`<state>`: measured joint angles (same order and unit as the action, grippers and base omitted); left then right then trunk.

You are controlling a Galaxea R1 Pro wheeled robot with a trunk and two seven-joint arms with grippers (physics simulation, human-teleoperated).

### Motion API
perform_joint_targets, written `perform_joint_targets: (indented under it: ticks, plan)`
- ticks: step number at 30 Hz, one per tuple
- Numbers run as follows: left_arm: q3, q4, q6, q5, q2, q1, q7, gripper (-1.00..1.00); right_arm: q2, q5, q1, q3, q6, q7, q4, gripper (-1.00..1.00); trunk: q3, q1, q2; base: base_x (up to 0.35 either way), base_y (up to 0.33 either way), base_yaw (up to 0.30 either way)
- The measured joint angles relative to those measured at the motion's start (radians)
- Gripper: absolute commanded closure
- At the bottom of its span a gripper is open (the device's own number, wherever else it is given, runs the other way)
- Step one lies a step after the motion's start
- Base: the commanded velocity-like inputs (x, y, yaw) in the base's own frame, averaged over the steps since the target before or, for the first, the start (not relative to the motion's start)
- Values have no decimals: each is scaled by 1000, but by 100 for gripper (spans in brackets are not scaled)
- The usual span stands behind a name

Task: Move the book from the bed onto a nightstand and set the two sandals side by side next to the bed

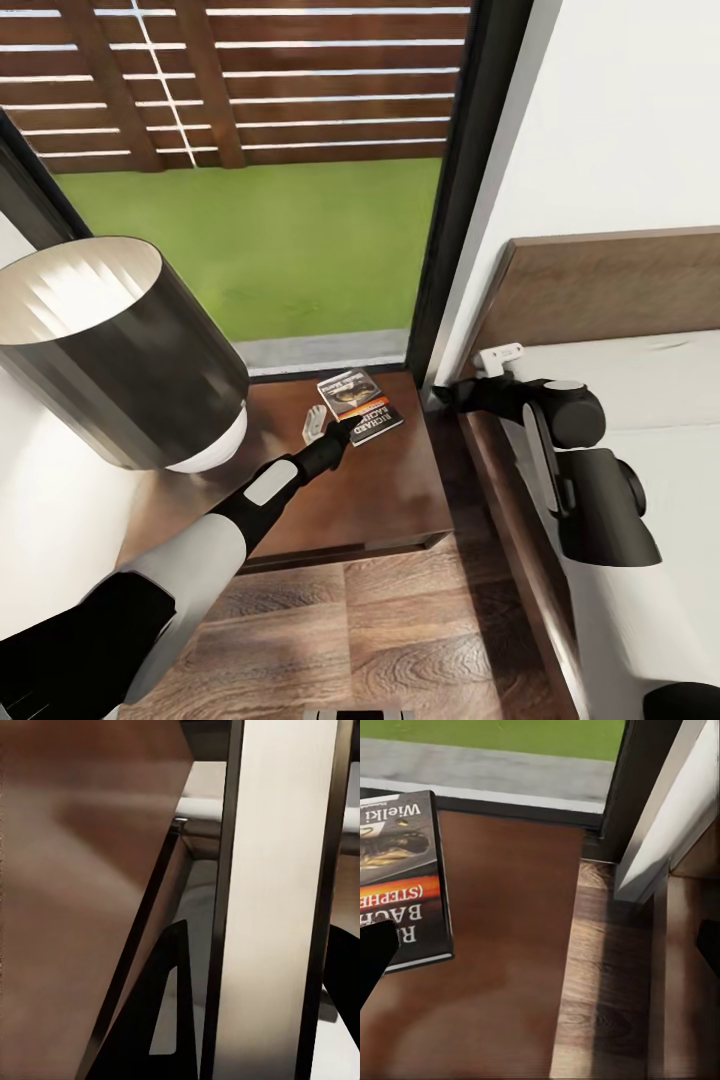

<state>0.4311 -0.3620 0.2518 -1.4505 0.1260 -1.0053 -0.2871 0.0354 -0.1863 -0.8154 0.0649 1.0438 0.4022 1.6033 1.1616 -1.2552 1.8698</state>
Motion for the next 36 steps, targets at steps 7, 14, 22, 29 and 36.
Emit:
perform_joint_targets:
  ticks: [7,14,22,29,36]
  plan:
    - [0,-1,-2,3,0,0,0,100,17,0,0,0,0,0,0,-100,8,0,0,0,0,0]
    - [0,-1,-2,5,1,0,0,100,24,0,1,0,0,0,-1,-100,19,0,0,0,0,0]
    - [0,-1,-3,7,2,0,0,100,28,1,1,0,0,0,-1,-100,31,0,0,0,0,0]
    - [0,-1,-3,7,2,0,0,100,31,2,1,0,0,1,-1,-100,43,0,0,0,0,0]
    - [0,-1,-3,8,2,0,-1,100,32,2,2,0,0,1,-1,-100,54,0,0,0,0,0]
